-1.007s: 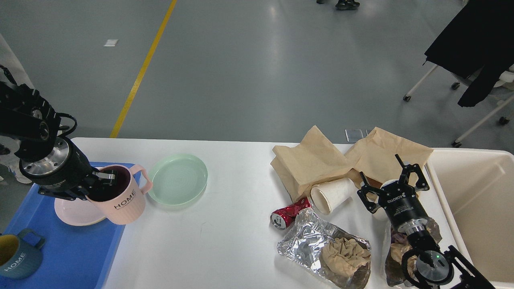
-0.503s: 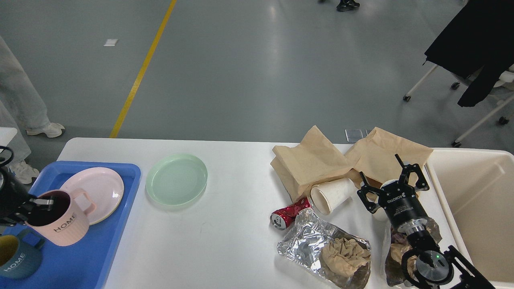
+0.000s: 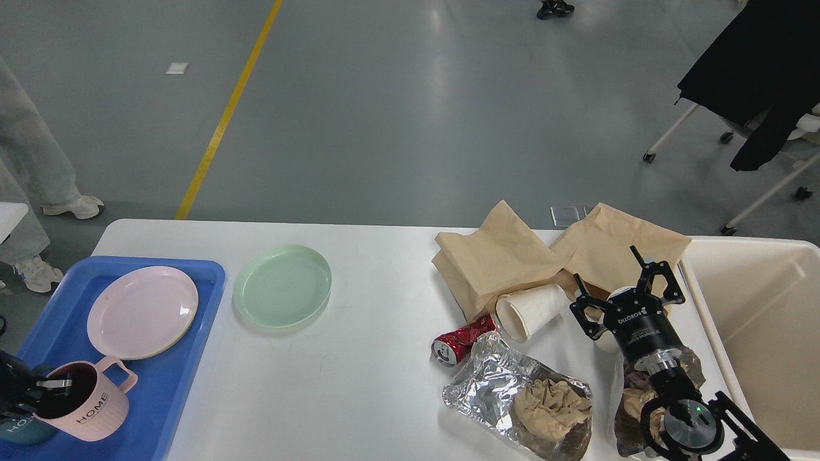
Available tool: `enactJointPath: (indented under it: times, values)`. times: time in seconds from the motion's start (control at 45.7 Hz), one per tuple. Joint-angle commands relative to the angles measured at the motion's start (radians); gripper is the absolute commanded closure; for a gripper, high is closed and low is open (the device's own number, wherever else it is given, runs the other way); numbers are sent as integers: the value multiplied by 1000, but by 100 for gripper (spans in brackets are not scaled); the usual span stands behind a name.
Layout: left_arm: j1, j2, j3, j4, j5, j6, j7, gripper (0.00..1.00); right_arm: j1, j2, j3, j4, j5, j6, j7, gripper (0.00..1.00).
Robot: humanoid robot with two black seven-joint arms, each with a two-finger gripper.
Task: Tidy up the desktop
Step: 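Carry the pink mug onto the blue tray beside the teal mug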
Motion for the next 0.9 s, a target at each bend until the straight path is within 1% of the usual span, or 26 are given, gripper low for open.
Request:
enactJointPath:
  times: [0.0, 0.088, 0.35, 0.613, 0.7, 0.766, 0.875]
  values:
    - [4, -3, -4, 2, -1, 19, 4, 100, 0, 0, 0, -2, 1, 0, 0, 0]
    - [5, -12, -2, 0, -1, 47, 6, 100, 0, 0, 0, -2, 1, 0, 0, 0]
    - [7, -34, -11, -1, -11, 53, 7, 97, 0, 0, 0, 0, 1, 0, 0, 0]
    - [51, -49, -19, 0, -13, 63, 4, 94, 0, 0, 0, -2, 1, 0, 0, 0]
    - [61, -49, -27, 0, -16, 70, 6, 89, 0, 0, 0, -2, 1, 0, 0, 0]
    - [62, -51, -28, 0, -27, 73, 6, 81, 0, 0, 0, -2, 1, 0, 0, 0]
    - [64, -55, -25, 0, -59, 73, 9, 70, 0, 0, 0, -2, -1, 0, 0, 0]
